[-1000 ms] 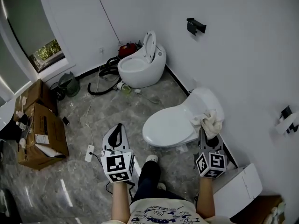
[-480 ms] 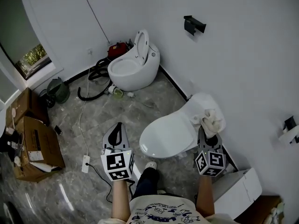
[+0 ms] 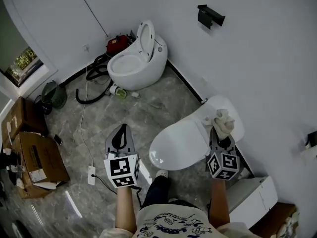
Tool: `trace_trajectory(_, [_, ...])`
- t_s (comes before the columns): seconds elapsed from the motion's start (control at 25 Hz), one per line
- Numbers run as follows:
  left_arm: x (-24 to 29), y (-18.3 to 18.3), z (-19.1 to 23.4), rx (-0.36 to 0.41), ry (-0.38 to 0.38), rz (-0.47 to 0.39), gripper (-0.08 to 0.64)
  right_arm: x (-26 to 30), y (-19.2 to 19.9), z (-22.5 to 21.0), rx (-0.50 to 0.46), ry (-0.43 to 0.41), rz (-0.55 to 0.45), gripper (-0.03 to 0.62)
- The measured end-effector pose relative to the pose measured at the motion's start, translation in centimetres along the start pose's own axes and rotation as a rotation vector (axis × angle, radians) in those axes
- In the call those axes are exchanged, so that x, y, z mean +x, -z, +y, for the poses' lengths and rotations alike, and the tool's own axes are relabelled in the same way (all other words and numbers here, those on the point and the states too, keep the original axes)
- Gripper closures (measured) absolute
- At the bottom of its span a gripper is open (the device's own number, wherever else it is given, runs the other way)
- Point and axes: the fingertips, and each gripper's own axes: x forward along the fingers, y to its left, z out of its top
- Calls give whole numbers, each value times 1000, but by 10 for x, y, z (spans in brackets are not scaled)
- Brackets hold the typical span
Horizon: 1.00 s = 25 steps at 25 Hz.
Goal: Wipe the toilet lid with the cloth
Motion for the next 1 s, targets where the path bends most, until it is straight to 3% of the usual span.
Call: trace_trajectory(1.0, [146,147,26,-2,59,249,557,163,169,-17,-9,40,299,479])
